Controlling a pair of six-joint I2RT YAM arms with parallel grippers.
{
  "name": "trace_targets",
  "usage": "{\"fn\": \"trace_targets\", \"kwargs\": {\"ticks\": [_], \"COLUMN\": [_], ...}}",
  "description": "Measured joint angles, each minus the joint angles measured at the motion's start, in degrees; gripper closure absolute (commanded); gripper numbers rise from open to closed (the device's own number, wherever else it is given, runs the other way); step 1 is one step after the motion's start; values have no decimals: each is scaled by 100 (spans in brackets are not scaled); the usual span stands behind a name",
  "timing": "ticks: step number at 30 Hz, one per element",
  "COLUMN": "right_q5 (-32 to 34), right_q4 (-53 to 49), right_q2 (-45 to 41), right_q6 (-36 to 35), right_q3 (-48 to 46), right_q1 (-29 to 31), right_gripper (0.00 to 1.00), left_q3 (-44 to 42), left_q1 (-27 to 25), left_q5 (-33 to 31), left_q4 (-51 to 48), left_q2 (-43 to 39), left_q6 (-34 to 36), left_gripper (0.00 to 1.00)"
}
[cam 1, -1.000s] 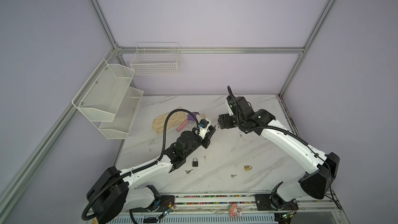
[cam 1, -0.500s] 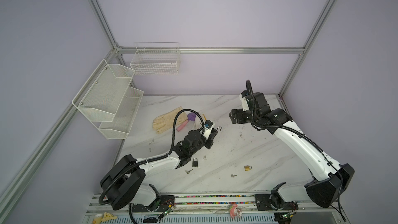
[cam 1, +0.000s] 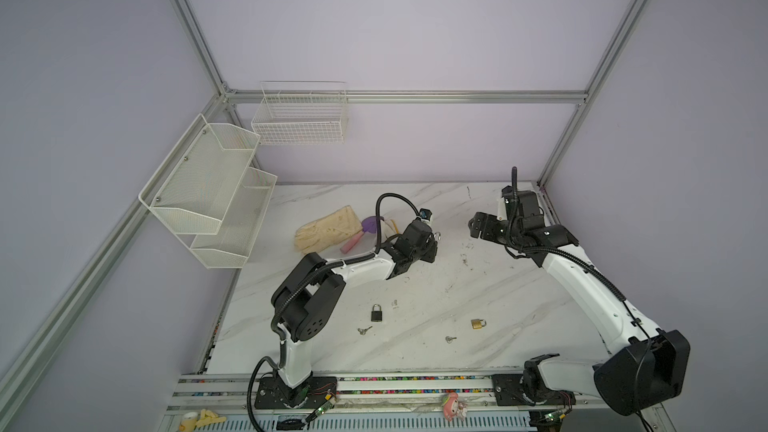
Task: Unlock with the key
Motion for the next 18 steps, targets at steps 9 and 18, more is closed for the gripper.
{"fn": "trace_targets", "kwargs": {"ticks": [9,18], "right_q5": [-247,-313], "right_q4": [188,262], "right_q2": [-118,-223], "right_q6": [109,129], "right_q3": [-37,-87], "right_q1": [0,0], "right_gripper": [9,9], "left_q3": [1825,2299], "left_q1": [111,267], "left_q5": [-142,-186], "left_q4": [-1799,-2487], "left_q2": [1381,1805], "left_q6": [-645,-929], "left_gripper": [100,73]}}
